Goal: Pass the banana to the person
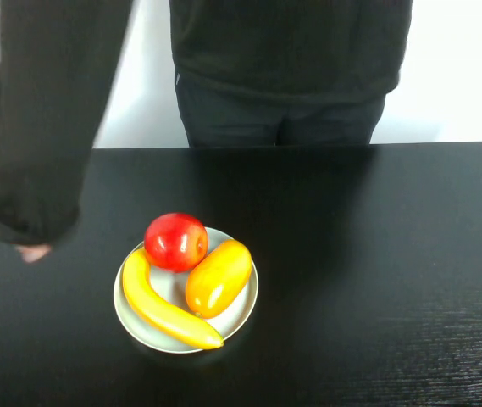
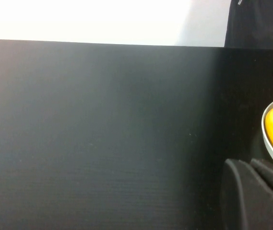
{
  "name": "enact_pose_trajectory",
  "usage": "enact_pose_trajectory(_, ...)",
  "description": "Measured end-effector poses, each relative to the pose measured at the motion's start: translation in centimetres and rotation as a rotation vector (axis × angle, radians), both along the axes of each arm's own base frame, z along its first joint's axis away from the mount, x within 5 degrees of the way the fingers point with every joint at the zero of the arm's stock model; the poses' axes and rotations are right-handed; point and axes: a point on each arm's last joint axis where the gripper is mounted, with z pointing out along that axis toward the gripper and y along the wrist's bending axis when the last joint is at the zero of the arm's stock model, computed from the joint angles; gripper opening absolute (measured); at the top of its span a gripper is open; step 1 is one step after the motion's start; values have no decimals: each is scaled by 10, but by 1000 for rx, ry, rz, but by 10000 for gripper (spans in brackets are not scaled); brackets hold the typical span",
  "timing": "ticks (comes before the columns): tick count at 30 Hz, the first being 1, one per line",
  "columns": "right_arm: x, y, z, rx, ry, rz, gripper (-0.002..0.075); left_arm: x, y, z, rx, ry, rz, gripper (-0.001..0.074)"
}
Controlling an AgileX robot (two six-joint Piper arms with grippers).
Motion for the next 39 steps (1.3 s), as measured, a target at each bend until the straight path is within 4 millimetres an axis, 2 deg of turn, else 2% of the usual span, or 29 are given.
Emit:
enact_pose_trajectory(13,0,0,0,0,0,0,-9,0,0,0,-11,-2,3,-4)
enact_pose_trajectory(16,0,0,0,0,0,0,-9,1,-1,1,-81,-19,9,-4)
enact_pose_trajectory(23,0,0,0,0,0,0,-9,3,-3,17,-429,-174,47,-4)
enact_pose_trajectory(29,0,0,0,0,0,0,-9,4,-2,24,-481,-250,51,-4)
enact_pose_trajectory(33,0,0,0,0,0,0,-9,3,-3,23,-485,-186,50,-4)
enact_pose_trajectory(36,0,0,0,0,0,0,-9,0,-5,35,-496,-166,38,-4)
enact_pose_trajectory(39,0,0,0,0,0,0,-9,-5,-7,55,-495,-117,22,-4)
